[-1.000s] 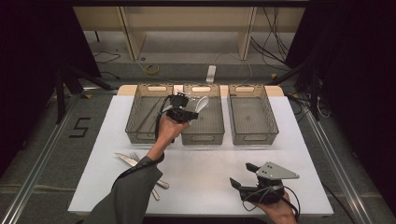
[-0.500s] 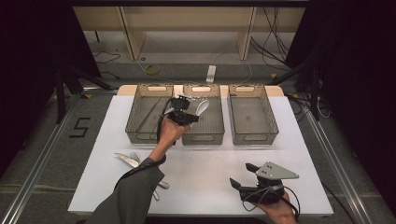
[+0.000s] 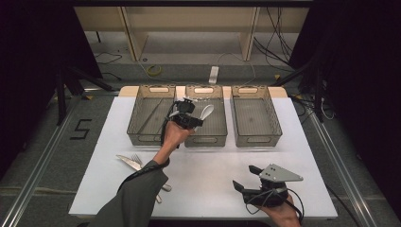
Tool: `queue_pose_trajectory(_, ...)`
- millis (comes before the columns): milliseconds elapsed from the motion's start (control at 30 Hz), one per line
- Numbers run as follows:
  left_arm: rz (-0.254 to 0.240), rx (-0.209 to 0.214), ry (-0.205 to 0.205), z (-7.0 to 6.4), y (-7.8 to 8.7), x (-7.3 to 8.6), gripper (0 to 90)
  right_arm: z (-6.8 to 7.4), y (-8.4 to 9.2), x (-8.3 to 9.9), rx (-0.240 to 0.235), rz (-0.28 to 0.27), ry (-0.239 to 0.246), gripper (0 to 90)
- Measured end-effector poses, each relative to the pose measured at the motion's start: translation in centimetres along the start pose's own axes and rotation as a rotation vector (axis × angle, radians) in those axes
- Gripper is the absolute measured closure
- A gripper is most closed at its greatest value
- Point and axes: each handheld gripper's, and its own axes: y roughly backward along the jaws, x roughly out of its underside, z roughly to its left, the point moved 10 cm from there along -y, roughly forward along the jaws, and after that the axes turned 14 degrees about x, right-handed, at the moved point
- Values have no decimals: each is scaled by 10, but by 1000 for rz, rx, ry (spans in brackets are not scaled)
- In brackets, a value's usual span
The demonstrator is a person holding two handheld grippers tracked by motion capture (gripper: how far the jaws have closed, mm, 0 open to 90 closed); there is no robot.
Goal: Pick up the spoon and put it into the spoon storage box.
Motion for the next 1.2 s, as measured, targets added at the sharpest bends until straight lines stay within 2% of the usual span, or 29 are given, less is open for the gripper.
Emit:
queue_pose_trajectory(100, 21, 7, 4, 1, -1, 3, 839, 0, 0, 0, -1, 0, 1, 237)
queue_pose_trajectory(167, 13, 20, 3, -1, 0, 2, 818, 0, 0, 0, 0, 1, 0, 237)
queue_pose_trajectory(233, 7, 35, -9, -6, 3, -1, 753, 0, 0, 0, -1, 0, -1, 237)
queue_pose_trajectory(300, -2, 32, -24, -10, 9, -7, 678, 0, 0, 0, -1, 0, -1, 237)
queue_pose_trajectory(367, -3, 38, -24, -14, 15, -11, 600, 0, 0, 0, -2, 2, -2, 237)
queue_pose_trajectory(467, -12, 26, -31, -18, 24, -16, 514, 1, 0, 0, -3, 3, 0, 237)
queue_pose_trajectory(600, -10, 41, -37, -24, 35, -16, 410, 0, 0, 0, 0, 2, -2, 237)
queue_pose_trajectory(700, -22, 56, -45, -28, 46, -13, 363, -1, 0, 0, 1, 0, -5, 237)
queue_pose_trajectory(767, -31, 75, -46, -33, 53, -8, 344, -1, 0, 0, 2, -1, -4, 237)
queue_pose_trajectory(900, -14, 89, -69, -39, 67, 12, 297, -1, 1, 0, 2, 0, -3, 237)
queue_pose_trajectory(933, -10, 90, -81, -40, 71, 17, 291, -1, 1, 0, 1, 1, -4, 237)
queue_pose_trajectory(1100, -9, 97, -82, -39, 88, 45, 262, 0, 0, 0, 2, -1, 0, 237)
queue_pose_trajectory(1200, 7, 90, -87, -36, 91, 63, 256, 0, -1, 0, 4, 4, 0, 237)
